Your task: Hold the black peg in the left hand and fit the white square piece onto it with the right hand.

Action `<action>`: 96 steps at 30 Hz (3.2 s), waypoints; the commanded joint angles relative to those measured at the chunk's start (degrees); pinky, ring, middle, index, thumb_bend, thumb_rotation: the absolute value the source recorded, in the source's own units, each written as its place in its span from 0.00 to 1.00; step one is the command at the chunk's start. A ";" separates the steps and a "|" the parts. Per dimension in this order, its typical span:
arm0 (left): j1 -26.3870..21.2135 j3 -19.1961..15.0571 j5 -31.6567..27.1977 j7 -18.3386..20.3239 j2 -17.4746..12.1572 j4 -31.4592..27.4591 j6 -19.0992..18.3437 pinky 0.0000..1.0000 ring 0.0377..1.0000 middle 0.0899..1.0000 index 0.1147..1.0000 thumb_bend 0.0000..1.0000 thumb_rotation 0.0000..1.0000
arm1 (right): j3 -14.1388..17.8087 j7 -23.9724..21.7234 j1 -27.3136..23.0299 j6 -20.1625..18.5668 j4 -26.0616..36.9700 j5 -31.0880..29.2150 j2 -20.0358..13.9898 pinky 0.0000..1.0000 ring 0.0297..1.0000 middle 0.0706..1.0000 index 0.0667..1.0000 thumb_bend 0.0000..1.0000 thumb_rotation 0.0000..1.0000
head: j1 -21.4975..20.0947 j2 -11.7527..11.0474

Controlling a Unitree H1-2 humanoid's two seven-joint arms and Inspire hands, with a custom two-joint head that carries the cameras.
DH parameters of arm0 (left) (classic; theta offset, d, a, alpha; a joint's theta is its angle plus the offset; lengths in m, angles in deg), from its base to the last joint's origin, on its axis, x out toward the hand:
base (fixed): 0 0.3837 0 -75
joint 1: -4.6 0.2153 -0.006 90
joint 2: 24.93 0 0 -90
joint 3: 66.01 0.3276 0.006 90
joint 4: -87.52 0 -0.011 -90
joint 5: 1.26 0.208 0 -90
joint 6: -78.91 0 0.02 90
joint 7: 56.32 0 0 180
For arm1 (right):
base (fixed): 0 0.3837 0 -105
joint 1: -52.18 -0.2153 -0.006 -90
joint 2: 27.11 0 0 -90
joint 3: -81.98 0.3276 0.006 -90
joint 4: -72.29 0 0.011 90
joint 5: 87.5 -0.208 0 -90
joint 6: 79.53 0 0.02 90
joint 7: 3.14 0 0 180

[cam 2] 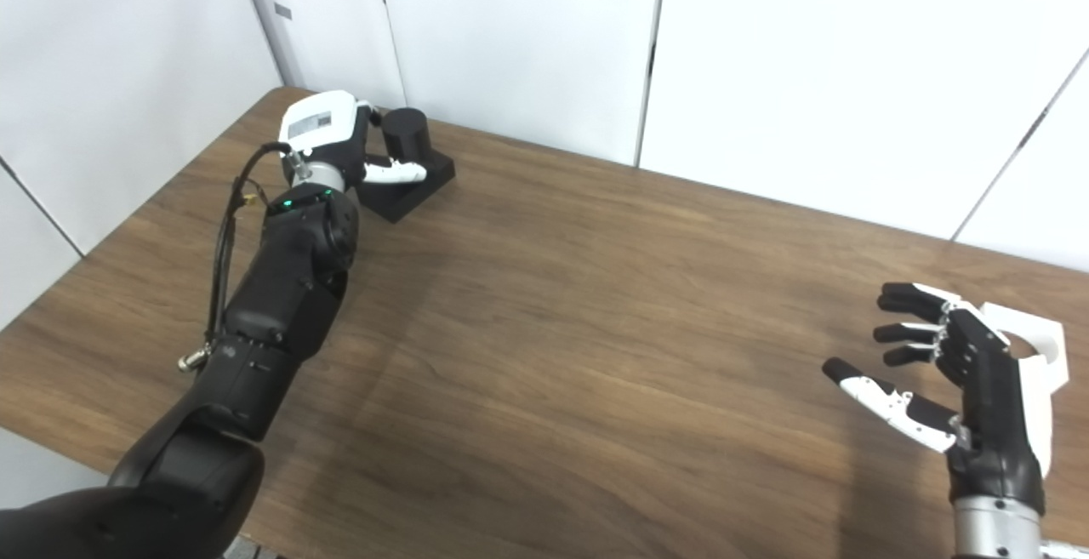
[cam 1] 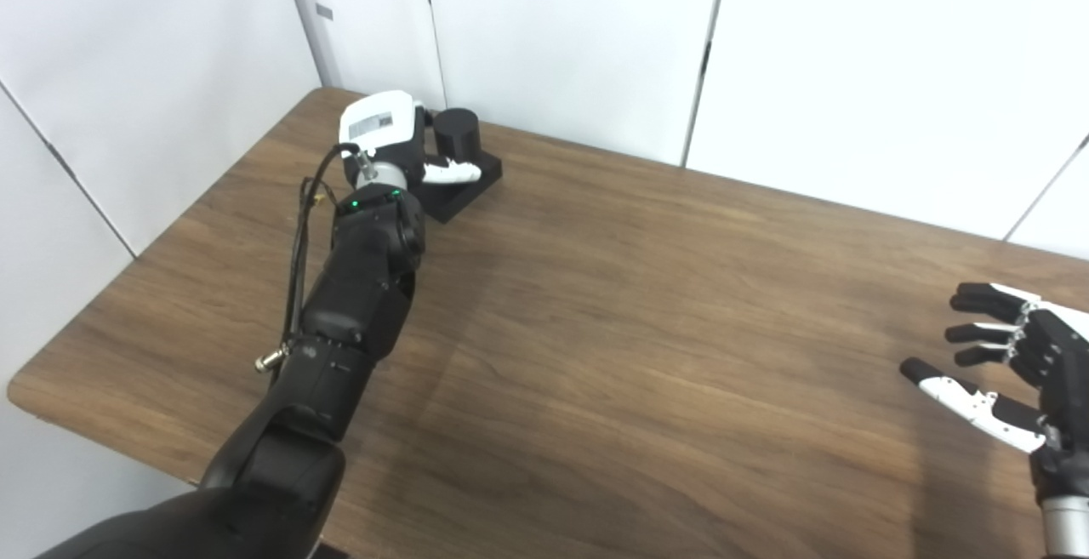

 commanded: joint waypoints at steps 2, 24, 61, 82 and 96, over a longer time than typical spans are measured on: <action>-2.22 -0.35 1.16 -1.48 -1.28 -0.26 -0.20 0.62 0.85 0.90 0.65 0.94 0.58 | 0.39 0.39 -1.21 1.01 2.06 0.08 -0.26 0.46 0.55 0.65 0.64 0.61 0.00 | 0.07 0.07; -2.67 0.62 0.44 -2.51 -1.07 4.79 -0.20 0.63 0.86 0.90 0.77 0.94 0.60 | 0.63 0.28 -1.14 1.67 1.86 -0.36 -0.52 0.46 0.56 0.65 0.64 0.61 0.00 | -0.48 0.57; -7.18 14.00 -18.34 -6.10 -9.41 16.63 5.07 0.62 0.82 0.81 0.59 0.78 0.26 | 0.48 1.04 -0.72 1.69 2.63 1.62 0.19 0.44 0.53 0.64 0.63 0.60 0.00 | -1.83 1.45; -2.38 16.50 -29.74 -6.61 -11.56 9.53 20.57 0.72 0.84 0.80 0.42 0.52 0.07 | 0.91 0.87 -0.98 1.48 2.23 1.13 0.32 0.45 0.55 0.64 0.63 0.58 0.00 | -2.01 1.91; -1.42 21.15 -32.28 -2.69 -11.97 5.06 35.33 0.78 0.88 0.81 0.42 0.52 0.07 | 0.80 0.83 -1.06 1.78 2.16 1.45 0.13 0.44 0.54 0.64 0.63 0.57 0.00 | -2.47 1.83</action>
